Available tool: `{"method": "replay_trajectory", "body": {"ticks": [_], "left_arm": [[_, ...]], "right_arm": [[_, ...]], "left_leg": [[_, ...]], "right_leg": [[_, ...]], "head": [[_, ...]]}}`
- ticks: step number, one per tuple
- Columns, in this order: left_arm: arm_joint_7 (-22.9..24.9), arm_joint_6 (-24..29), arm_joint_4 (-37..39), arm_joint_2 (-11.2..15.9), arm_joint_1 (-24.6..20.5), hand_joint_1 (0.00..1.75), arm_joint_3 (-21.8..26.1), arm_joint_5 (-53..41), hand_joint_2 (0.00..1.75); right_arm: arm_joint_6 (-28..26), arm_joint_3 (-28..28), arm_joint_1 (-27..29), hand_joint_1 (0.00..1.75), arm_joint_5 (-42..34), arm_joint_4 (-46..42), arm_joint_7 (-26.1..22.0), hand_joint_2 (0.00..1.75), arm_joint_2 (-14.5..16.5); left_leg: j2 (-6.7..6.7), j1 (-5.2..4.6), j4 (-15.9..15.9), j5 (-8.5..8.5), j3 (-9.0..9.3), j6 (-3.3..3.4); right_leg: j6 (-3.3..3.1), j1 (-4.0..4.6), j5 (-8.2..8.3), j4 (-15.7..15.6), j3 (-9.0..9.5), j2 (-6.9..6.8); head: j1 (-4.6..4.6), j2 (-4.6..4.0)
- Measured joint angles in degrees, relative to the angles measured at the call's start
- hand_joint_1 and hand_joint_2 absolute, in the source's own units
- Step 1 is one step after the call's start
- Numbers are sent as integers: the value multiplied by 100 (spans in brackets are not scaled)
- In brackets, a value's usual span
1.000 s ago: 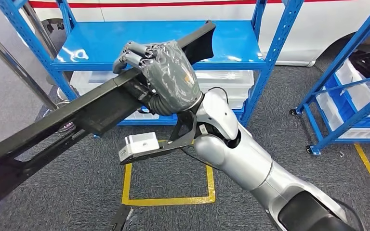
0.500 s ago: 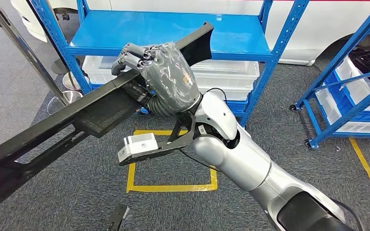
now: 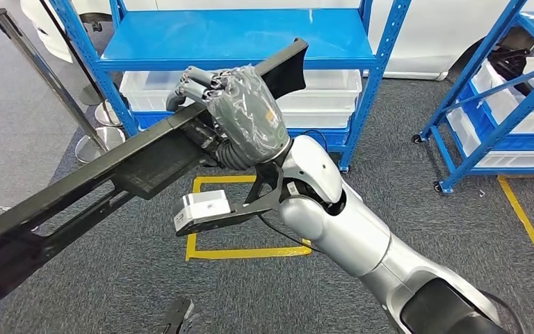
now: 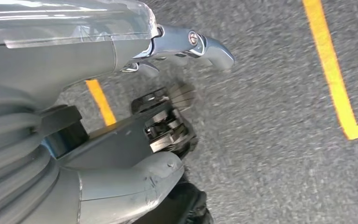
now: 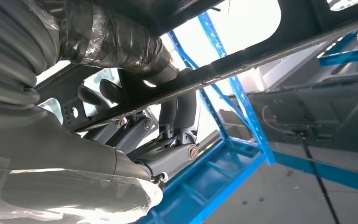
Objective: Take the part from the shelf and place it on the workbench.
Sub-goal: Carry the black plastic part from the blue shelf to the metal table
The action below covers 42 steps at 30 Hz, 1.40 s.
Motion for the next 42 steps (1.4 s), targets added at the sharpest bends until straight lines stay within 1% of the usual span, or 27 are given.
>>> {"method": "replay_trajectory", "body": {"ticks": [1, 2, 4, 5, 7, 9, 11, 12, 14, 15, 16, 17, 18, 20, 21, 23, 25, 27, 28, 30, 32, 33, 35, 37, 39, 40, 42], "left_arm": [[0, 0, 0, 0, -2, 0, -4, 0, 175], [0, 0, 0, 1, -3, 0, -9, 0, 175], [1, 0, 0, 4, -5, 0, -19, -1, 175], [1, 0, -1, 5, -12, 0, -25, -2, 175], [-1, 0, -2, 7, -43, 0, -43, -12, 175], [-9, 9, -2, 7, -69, 0, -64, -11, 175], [-28, 26, -2, 13, -75, 0, -73, 14, 175], [-38, 32, -3, 20, -80, 0, -73, 26, 175], [-53, 36, -4, 44, -93, 0, -73, 41, 175], [-57, 38, -4, 58, -96, 0, -73, 43, 175], [-59, 38, -4, 72, -95, 0, -73, 44, 175], [-61, 39, -4, 84, -91, 0, -73, 44, 175], [-63, 39, -4, 97, -87, 0, -73, 44, 175], [-67, 39, -4, 114, -85, 0, -73, 44, 175], [-69, 40, -5, 119, -85, 0, -73, 44, 175], [-72, 44, -5, 124, -85, 0, -74, 43, 175], [-73, 49, -6, 128, -86, 0, -75, 40, 175], [-70, 52, -5, 136, -73, 0, -79, 28, 175], [-66, 52, -5, 144, -61, 0, -84, 21, 175], [-57, 51, -5, 160, -30, 0, -102, 7, 175], [-54, 46, -6, 172, -18, 0, -121, 0, 175], [-58, 44, -5, 178, -21, 0, -128, 2, 175], [-95, 46, -5, 184, -32, 0, -136, 24, 175], [-166, 63, -8, 191, -55, 0, -140, 71, 175], [-241, 80, -25, 199, -88, 0, -140, 135, 175], [-268, 86, -34, 203, -100, 0, -140, 166, 175], [-290, 98, -42, 200, -92, 0, -139, 212, 175]], "right_arm": [[0, 0, 11, 175, 0, 0, -2, 175, -3], [0, 0, 24, 175, 0, 0, -3, 175, -6], [-1, 0, 41, 175, 0, 0, -4, 175, -12], [-2, 0, 43, 175, 3, -2, -4, 175, -14], [-10, 0, 44, 175, 35, -20, -6, 175, -16], [-27, 0, 45, 175, 74, -44, -20, 175, -18], [-46, 0, 46, 175, 78, -52, -37, 175, -20], [-55, 0, 47, 175, 69, -54, -41, 175, -21], [-61, 0, 50, 175, 45, -51, -45, 175, -24], [-64, 0, 54, 175, 33, -52, -51, 175, -24], [-67, 0, 65, 175, 21, -52, -57, 175, -24], [-69, 0, 81, 175, 10, -52, -64, 175, -24], [-69, 0, 97, 175, 2, -52, -69, 175, -24], [-70, 0, 117, 175, -7, -54, -73, 175, -19], [-70, 0, 118, 175, -8, -61, -74, 175, -10], [-77, 0, 113, 175, -9, -80, -79, 175, 18], [-92, 0, 112, 175, -9, -92, -95, 175, 34], [-126, 0, 128, 175, 0, -88, -117, 175, 34], [-150, 0, 140, 175, 19, -85, -130, 175, 33], [-204, 0, 166, 175, 84, -79, -152, 175, 33], [-260, 0, 203, 175, 156, -79, -172, 175, 34], [-278, 0, 229, 175, 176, -78, -176, 175, 35], [-266, 0, 271, 175, 157, -74, -167, 175, 45], [-153, 0, 275, 175, 56, -69, -127, 175, 71], [-14, 0, 260, 175, -95, -62, -79, 175, 107], [27, 0, 251, 175, -159, -52, -65, 175, 129], [54, 1, 229, 175, -225, -25, -58, 175, 169]], "left_leg": [[1, 8, 382, -178, -37, -28], [2, 15, 665, -211, -21, -50], [2, 33, 673, 42, 274, -77], [2, 44, 380, 145, 569, -83], [-7, 33, -487, 3, 1237, -57], [-29, -2, -987, -187, 1517, 21], [-23, -1, -1028, -74, 1429, 123], [-8, 6, -1032, 13, 1365, 180], [24, 26, -1046, 208, 1182, 260], [28, 23, -1041, 303, 1069, 280], [31, 21, -1035, 391, 954, 280], [33, 19, -1026, 476, 838, 275], [35, 18, -1014, 557, 724, 264], [35, 18, -988, 710, 514, 231], [32, 14, -974, 777, 433, 207], [28, 5, -963, 893, 343, 149], [32, 7, -991, 991, 320, 92], [30, 16, -1032, 1066, 298, 29], [27, 24, -994, 997, 254, -6], [21, 40, -596, 505, 87, -68], [20, 42, 170, -73, -98, -116], [20, 42, 524, -181, -133, -130], [21, 41, 784, 3, 30, -128], [22, 26, 291, 211, 576, -66], [41, -6, -574, -28, 1233, 32], [51, -25, -870, -176, 1420, 83], [63, -32, -1066, -178, 1476, 174]], "right_leg": [[6, 0, 85, 6, -109, -2], [15, -1, 171, 15, -222, -5], [47, -8, 337, 41, -450, -9], [70, -12, 413, 65, -550, -8], [132, -8, 546, 103, -691, -5], [198, -6, 688, 76, -723, -12], [263, -16, 795, 10, -738, -3], [289, -24, 679, 65, -785, 13], [331, -39, 73, 558, -947, 42], [349, -37, -283, 966, -1035, 44], [364, -38, -518, 1381, -1094, 44], [373, -38, -600, 1709, -1099, 44], [372, -38, -545, 1872, -1023, 45], [341, -36, -308, 1592, -555, 47], [310, -27, -320, 1191, -179, 51], [257, 3, -566, 359, 458, 58], [231, 35, -703, 31, 633, 62], [176, 37, -598, 24, 551, 51], [126, 28, -522, 13, 490, 39], [34, 6, -355, -4, 328, 14], [-6, 24, -197, 4, 132, 10], [-10, 36, -117, 14, 25, 8], [-4, 56, 32, 48, -204, 6], [15, 73, 156, 99, -412, 8], [58, 91, 255, 143, -523, 1], [90, 89, 304, 145, -538, -10], [161, 82, 404, 109, -543, -26]], "head": [[0, 0], [0, 0], [0, 0], [-1, 0], [0, 0], [5, 0], [12, 0], [14, 0], [15, 0], [15, 0], [15, 0], [14, 0], [14, 0], [15, 0], [15, 0], [11, 0], [10, 0], [13, 0], [12, 0], [9, 0], [8, 0], [7, 0], [7, 0], [7, 0], [7, 0], [7, 0], [7, 0]]}}
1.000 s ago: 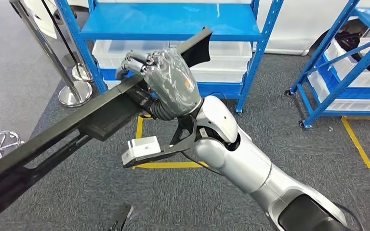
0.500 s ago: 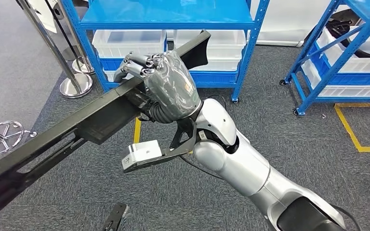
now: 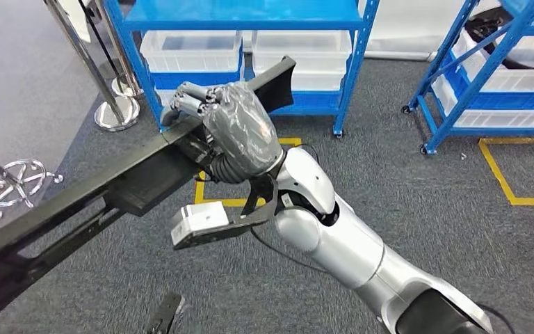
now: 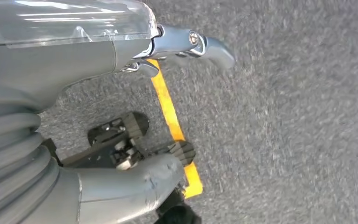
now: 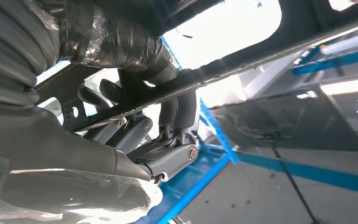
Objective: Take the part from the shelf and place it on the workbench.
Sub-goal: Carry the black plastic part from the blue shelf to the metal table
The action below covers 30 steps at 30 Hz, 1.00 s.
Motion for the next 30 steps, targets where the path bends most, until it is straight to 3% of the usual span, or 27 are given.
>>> {"method": "replay_trajectory", "body": {"ticks": [2, 3, 5, 6, 7, 8, 11, 12, 15, 17, 18, 20, 22, 23, 24, 25, 27, 30], "left_arm": [[-6, 6, 0, -5, 24, 0, 2, 26, 175], [-11, 8, 0, -11, 34, 0, 2, 34, 175], [-25, 13, 0, -21, 54, 0, 4, 44, 175], [-31, 17, 0, -28, 72, 0, 4, 46, 175], [-33, 21, 0, -33, 91, 0, 5, 47, 175], [-35, 24, 0, -39, 106, 0, 6, 47, 175], [-36, 26, 0, -57, 110, 0, 5, 46, 175], [-36, 26, 0, -60, 105, 0, 5, 46, 175], [-33, 26, 0, -62, 98, 0, 5, 43, 175], [-33, 26, 0, -62, 92, 0, 1, 35, 175], [-32, 26, 0, -62, 87, 0, -4, 32, 175], [-30, 25, 0, -62, 82, 0, -18, 26, 175], [-23, 26, 0, -61, 80, 0, -34, 22, 175], [-21, 28, 0, -60, 77, 0, -42, 20, 175], [-19, 30, 0, -60, 71, 0, -51, 19, 175], [-18, 32, 0, -60, 60, 0, -61, 16, 175], [-14, 33, 0, -58, 26, 0, -82, -1, 175], [3, 32, 0, -63, -1, 0, -114, -19, 175]], "right_arm": [[0, 1, -25, 175, -16, 26, 1, 175, 21], [-1, 1, -33, 175, -25, 37, 2, 175, 23], [-1, 0, -41, 175, -64, 63, 4, 175, 24], [-1, 0, -40, 175, -87, 79, 4, 175, 24], [0, -1, -40, 175, -107, 97, 3, 175, 24], [1, -1, -42, 175, -119, 111, -2, 175, 24], [1, 1, -79, 175, -114, 130, -49, 175, 28], [1, 1, -94, 175, -110, 131, -65, 175, 31], [13, 1, -118, 175, -68, 132, -110, 175, 39], [41, 1, -155, 175, 3, 123, -162, 175, 39], [61, 1, -180, 175, 42, 116, -183, 175, 39], [94, 1, -212, 175, 103, 92, -207, 175, 36], [103, 1, -215, 175, 143, 63, -220, 175, 23], [103, 1, -214, 175, 157, 46, -228, 175, 12], [104, 1, -214, 175, 172, 25, -236, 175, 3], [104, 1, -215, 175, 183, -1, -244, 175, -4], [104, 1, -220, 175, 192, -50, -258, 175, -12], [123, 1, -221, 175, 164, -107, -272, 175, -23]], "left_leg": [[14, 26, -66, 141, -38, 88], [21, 43, -90, 216, -78, 120], [25, 40, -82, 323, -202, 147], [24, 42, -69, 364, -265, 138], [24, 47, -49, 394, -320, 125], [23, 55, -21, 415, -369, 109], [20, 75, 107, 424, -495, 36], [19, 69, 144, 423, -531, 0], [16, 69, 162, 447, -579, -109], [12, 87, 292, 342, -642, -163], [10, 90, 511, 195, -738, -181], [8, 91, 1265, -208, -1064, -203], [8, 89, 1837, -399, -1301, -199], [8, 85, 1812, -333, -1268, -179], [6, 77, 1554, -177, -1119, -146], [4, 60, 1137, 17, -890, -97], [8, 20, 412, 241, -512, -9], [12, -17, 162, 302, -426, 46]], "right_leg": [[63, -9, -103, 112, -77, 22], [93, -18, -289, 343, -177, 38], [144, -55, -776, 1095, -446, 60], [168, -75, -939, 1430, -540, 63], [188, -95, -998, 1586, -543, 64], [204, -116, -954, 1510, -423, 64], [224, -159, -667, 458, 307, 71], [203, -155, -635, 224, 442, 80], [83, -120, -609, 135, 457, 100], [-3, -129, -565, 105, 445, 96], [-44, -136, -542, 89, 436, 92], [-97, -119, -514, 87, 398, 90], [-123, -86, -492, 93, 360, 92], [-128, -69, -483, 97, 350, 94], [-128, -53, -476, 100, 346, 97], [-123, -40, -469, 103, 347, 98], [-93, -9, -450, 111, 338, 97], [-4, -15, -395, 90, 313, 87]], "head": [[3, 0], [3, 0], [3, 0], [2, 0], [2, 0], [2, 0], [2, 0], [2, 0], [0, 0], [-1, 0], [-2, 0], [-2, 0], [-1, 0], [-1, 0], [-1, 0], [-1, 0], [-1, 0], [-1, 0]]}}
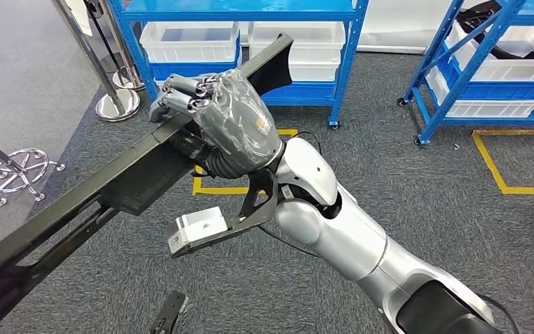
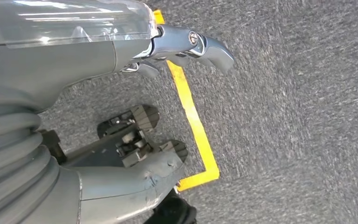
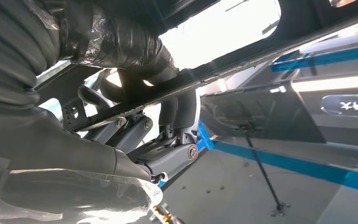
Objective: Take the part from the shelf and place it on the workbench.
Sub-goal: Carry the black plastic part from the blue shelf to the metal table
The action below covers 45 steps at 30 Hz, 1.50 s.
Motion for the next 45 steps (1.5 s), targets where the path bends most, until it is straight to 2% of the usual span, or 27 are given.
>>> {"method": "replay_trajectory", "body": {"ticks": [2, 3, 6, 7, 8, 10, 12, 14, 16, 17, 19, 21, 22, 23, 24, 25, 27, 29, 31, 32, 34, 36, 38, 39, 41, 43, 45], "left_arm": [[10, -3, 0, -13, -5, 0, -16, -4, 175], [13, -5, 0, -21, -17, 0, -21, -7, 175], [16, -12, 0, -39, -40, 0, -39, -32, 175], [19, -15, 0, -41, -37, 0, -47, -41, 175], [22, -19, 0, -45, -34, 0, -54, -49, 175], [25, -26, 0, -58, -35, 0, -67, -56, 175], [30, -33, 0, -69, -42, 0, -84, -62, 175], [40, -39, 0, -70, -48, 0, -105, -72, 175], [54, -43, 0, -76, -54, 0, -127, -85, 175], [60, -44, 0, -79, -58, 0, -138, -91, 175], [67, -45, 0, -82, -64, 0, -153, -103, 175], [74, -47, 0, -82, -57, 0, -158, -111, 175], [78, -48, 0, -82, -51, 0, -158, -114, 175], [80, -49, 0, -82, -46, 0, -159, -116, 175], [81, -49, 0, -82, -45, 0, -160, -117, 175], [81, -49, 0, -82, -47, 0, -162, -117, 175], [81, -48, 0, -74, -54, 0, -165, -119, 175], [84, -48, 0, -68, -61, 0, -168, -118, 175], [86, -49, 0, -73, -68, 0, -173, -117, 175], [85, -47, 0, -78, -72, 0, -179, -116, 175], [81, -43, 0, -86, -83, 0, -192, -112, 175], [80, -41, 0, -87, -79, 0, -199, -107, 175], [81, -41, 0, -86, -65, 0, -200, -104, 175], [81, -41, 0, -86, -64, 0, -201, -103, 175], [81, -40, 0, -87, -73, 0, -204, -101, 175], [81, -40, 0, -86, -92, 0, -208, -94, 175], [84, -40, 0, -85, -107, 0, -210, -82, 175]], "right_arm": [[18, 0, -4, 175, -29, -36, -7, 175, -14], [22, 0, -10, 175, -42, -51, -11, 175, -22], [37, 0, -2, 175, -64, -66, -16, 175, -62], [39, 0, 9, 175, -66, -65, -16, 175, -80], [39, 0, 16, 175, -66, -66, -16, 175, -97], [38, 0, 19, 175, -66, -67, -16, 175, -117], [34, -1, 18, 175, -67, -75, -17, 175, -123], [32, -2, 20, 175, -69, -89, -18, 175, -134], [31, -2, 21, 175, -70, -106, -19, 175, -146], [31, -2, 19, 175, -70, -116, -19, 175, -151], [32, -2, 15, 175, -70, -138, -22, 175, -155], [33, -2, 24, 175, -70, -147, -25, 175, -157], [34, -1, 34, 175, -70, -148, -25, 175, -159], [34, -1, 45, 175, -70, -148, -26, 175, -161], [35, -2, 53, 175, -70, -150, -27, 175, -162], [36, -1, 57, 175, -70, -157, -28, 175, -162], [36, -2, 54, 175, -69, -179, -31, 175, -162], [37, -2, 55, 175, -67, -203, -33, 175, -163], [38, -2, 64, 175, -66, -227, -34, 175, -169], [37, -2, 70, 175, -66, -242, -34, 175, -176], [33, -3, 69, 175, -66, -268, -34, 175, -188], [31, -4, 80, 175, -66, -284, -35, 175, -197], [31, -4, 107, 175, -66, -288, -36, 175, -210], [31, -4, 116, 175, -66, -289, -36, 175, -216], [31, -4, 116, 175, -65, -294, -36, 175, -222], [28, -4, 108, 175, -61, -308, -38, 175, -221], [26, -4, 104, 175, -54, -320, -40, 175, -221]], "left_leg": [[22, 31, -89, 89, 16, 45], [40, 50, -138, 135, 21, 69], [108, 62, -161, 180, -20, 104], [137, 62, -149, 180, -34, 103], [169, 64, -133, 175, -45, 97], [240, 73, -82, 147, -56, 63], [299, 53, -7, 95, -78, -4], [360, 23, 33, 67, -94, -64], [410, 34, 40, 43, -93, -117], [368, 48, 90, -15, -110, -145], [177, 67, 502, -303, -284, -193], [31, 69, 1297, -673, -639, -206], [8, 69, 1615, -767, -789, -200], [-2, 67, 1737, -749, -852, -183], [-16, 63, 1623, -619, -801, -156], [-63, 56, 1291, -407, -646, -116], [-314, 49, 494, -62, -280, -6], [-488, 36, 104, 26, -108, 63], [-411, 37, 14, 55, -76, 73], [-346, 51, -49, 92, -53, 79], [-190, 83, -178, 166, -4, 103], [-38, 69, -200, 179, -1, 116], [118, 67, -179, 167, -18, 106], [194, 68, -163, 154, -22, 96], [326, 71, -111, 110, -20, 57], [418, 43, -45, 51, -23, -9], [500, 19, -16, 22, -19, -70]], "right_leg": [[63, -4, -44, 48, -32, 4], [92, -5, -159, 201, -105, 8], [164, -44, -697, 1203, -555, 11], [184, -63, -769, 1443, -659, 10], [201, -81, -727, 1471, -659, 5], [223, -115, -401, 914, -345, -72], [194, -95, -182, 263, -3, -237], [114, -57, -177, 84, 56, -265], [36, -62, -150, 72, 34, -149], [0, -70, -136, 61, 30, -103], [-62, -90, -106, 38, 27, -13], [-98, -79, -91, 36, 8, 96], [-107, -69, -86, 38, 2, 161], [-111, -60, -81, 41, 0, 229], [-112, -51, -77, 44, 3, 300], [-110, -43, -74, 48, 11, 370], [-89, -40, -63, 55, 12, 495], [-28, -69, -28, 52, -31, 607], [59, -89, 22, 20, -67, 721], [94, -76, 14, 31, -83, 688], [144, -43, -194, 324, -230, 428], [180, -54, -575, 1007, -552, 143], [223, -90, -730, 1478, -764, 67], [241, -109, -647, 1411, -710, 43], [259, -131, -323, 736, -314, -110], [208, -101, -151, 150, 19, -295], [118, -61, -151, 45, 62, -292]], "head": [[2, 0], [2, 0], [2, 0], [3, 0], [3, 0], [4, 0], [2, 0], [-1, 0], [1, 0], [0, 0], [-1, 0], [-2, 0], [-1, 0], [-2, 0], [-2, 0], [-2, 0], [0, 0], [-2, 0], [-5, 0], [-1, 0], [14, 0], [27, 0], [27, 0], [28, 0], [28, 0], [28, 0], [25, 0]]}}
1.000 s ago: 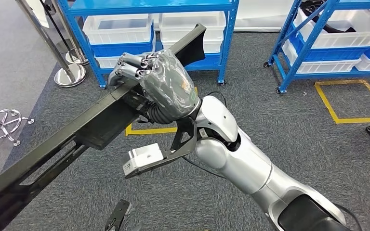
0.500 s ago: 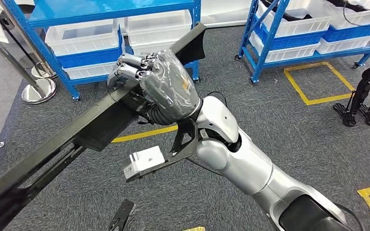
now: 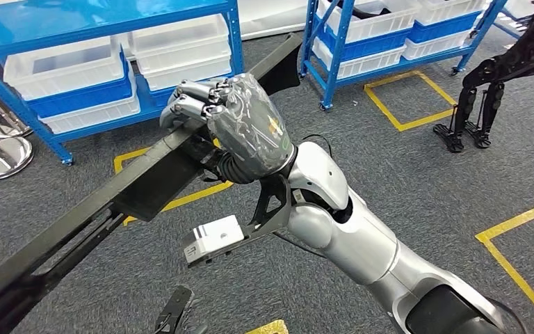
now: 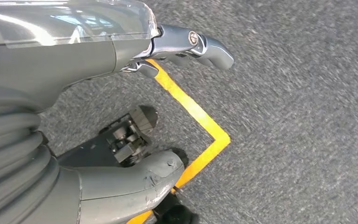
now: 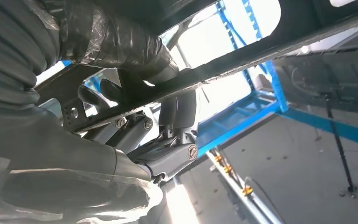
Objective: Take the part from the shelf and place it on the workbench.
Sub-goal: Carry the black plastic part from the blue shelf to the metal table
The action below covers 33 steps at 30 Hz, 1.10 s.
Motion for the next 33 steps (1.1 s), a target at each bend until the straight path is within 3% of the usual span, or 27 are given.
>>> {"method": "replay_trajectory", "body": {"ticks": [2, 3, 5, 7, 8, 9, 11, 13, 15, 17, 18, 19, 21, 23, 24, 25, 27, 29, 30, 32, 33], "left_arm": [[2, 1, 0, 0, -15, 0, -4, 9, 175], [2, 3, 0, 0, -25, 0, -8, 10, 175], [3, 12, 0, 1, -37, 0, -14, 15, 175], [7, 25, 0, 4, -30, 0, -16, 23, 175], [9, 29, 0, 8, -25, 0, -16, 26, 175], [11, 32, 0, 11, -22, 0, -16, 27, 175], [13, 33, 0, 15, -29, 0, -16, 27, 175], [13, 35, 0, 36, -39, 0, -16, 28, 175], [13, 42, 0, 53, -45, 0, -16, 35, 175], [7, 54, 0, 49, -50, 0, -16, 69, 175], [1, 61, 0, 48, -55, 0, -16, 97, 175], [-8, 68, 0, 46, -60, 0, -14, 125, 175], [-19, 76, 0, 44, -57, 0, -8, 177, 175], [-23, 76, 0, 42, -35, 0, 2, 218, 175], [-25, 75, 0, 38, -24, 0, 5, 233, 175], [-28, 73, 0, 28, -21, 0, 8, 243, 175], [-36, 68, 0, 5, -29, 0, 9, 251, 175], [-38, 63, 0, -7, -45, 0, 11, 252, 175], [-33, 60, 0, -8, -50, 0, 11, 249, 175], [-22, 52, 0, -14, -58, 0, 12, 232, 175], [-17, 51, 0, -16, -64, 0, 12, 220, 175]], "right_arm": [[-1, 0, -5, 175, 4, -8, -2, 175, -1], [-2, -1, -13, 175, 5, -11, -2, 175, 0], [-2, -2, -31, 175, 9, -16, -4, 175, 8], [-2, -2, -32, 175, 16, -16, -7, 175, 16], [-2, -2, -26, 175, 22, -16, -8, 175, 16], [-2, -2, -22, 175, 26, -16, -8, 175, 16], [-2, -2, -22, 175, 31, -17, -9, 175, 16], [-2, -2, -27, 175, 37, -19, -9, 175, 17], [-1, -2, -33, 175, 47, -24, -9, 175, 22], [9, -2, -34, 175, 56, -31, -9, 175, 25], [19, -2, -44, 175, 59, -33, -9, 175, 25], [31, -2, -66, 175, 61, -33, -9, 175, 27], [60, -2, -116, 175, 56, -33, -9, 175, 38], [106, -2, -133, 175, 40, -27, -8, 175, 46], [129, -2, -133, 175, 27, -22, -6, 175, 46], [142, -2, -136, 175, 14, -19, -4, 175, 47], [149, -2, -157, 175, -8, -16, -2, 175, 52], [151, -2, -179, 175, -18, -17, -4, 175, 64], [153, -2, -183, 175, -21, -17, -4, 175, 67], [155, -2, -184, 175, -26, -17, -2, 175, 69], [155, -2, -184, 175, -26, -19, -2, 175, 69]], "left_leg": [[18, 19, 18, -36, 12, -58], [-73, 35, 92, -107, -15, -87], [-350, 60, 589, -426, -231, -126], [-485, 65, 1377, -766, -595, -133], [-501, 64, 1626, -815, -718, -128], [-508, 64, 1660, -747, -745, -113], [-608, 55, 1053, -337, -477, -40], [-890, 51, 310, -30, -144, 69], [-1030, 34, 54, 5, -37, 128], [-899, 33, -39, 49, 2, 136], [-827, 48, -109, 87, 32, 147], [-746, 63, -181, 127, 61, 162], [-593, 67, -250, 161, 84, 184], [-425, 60, -245, 151, 78, 184], [-347, 62, -238, 143, 78, 176], [-276, 67, -225, 132, 78, 163], [-161, 72, -167, 87, 79, 110], [-74, 42, -85, 21, 70, 36], [-33, 28, -62, -2, 69, 3], [46, 31, -53, -27, 77, -47], [3, 46, -15, -76, 67, -72]], "right_leg": [[-80, -7, 23, -19, -11, 115], [-118, -17, 38, -33, -11, 165], [-176, -35, 64, -52, -12, 261], [-206, -19, 74, -50, -25, 387], [-211, -7, 78, -48, -27, 461], [-214, 3, 80, -45, -25, 539], [-214, 17, 84, -42, -4, 694], [-187, 14, 98, -37, -6, 826], [-121, -23, 136, -44, -52, 941], [-39, -45, 178, -70, -85, 1031], [-8, -30, 152, -36, -112, 969], [18, -13, 58, 97, -181, 843], [49, 2, -291, 688, -467, 518], [80, -28, -549, 1302, -751, 382], [96, -48, -538, 1382, -776, 351], [109, -69, -421, 1233, -680, 319], [123, -84, -112, 515, -263, 123], [73, -62, 21, 8, 20, -49], [34, -42, 9, -55, 44, -71], [-48, -31, 24, -43, 21, 61], [-82, -36, 35, -47, 14, 117]], "head": [[-3, 0], [-3, 0], [-3, 0], [-3, 0], [-3, 0], [-3, 0], [-3, 0], [-2, 0], [-4, 0], [-8, 0], [-3, 0], [4, 0], [20, 0], [22, 0], [21, 0], [22, 0], [22, 0], [19, 0], [17, 0], [17, 0], [16, 0]]}}
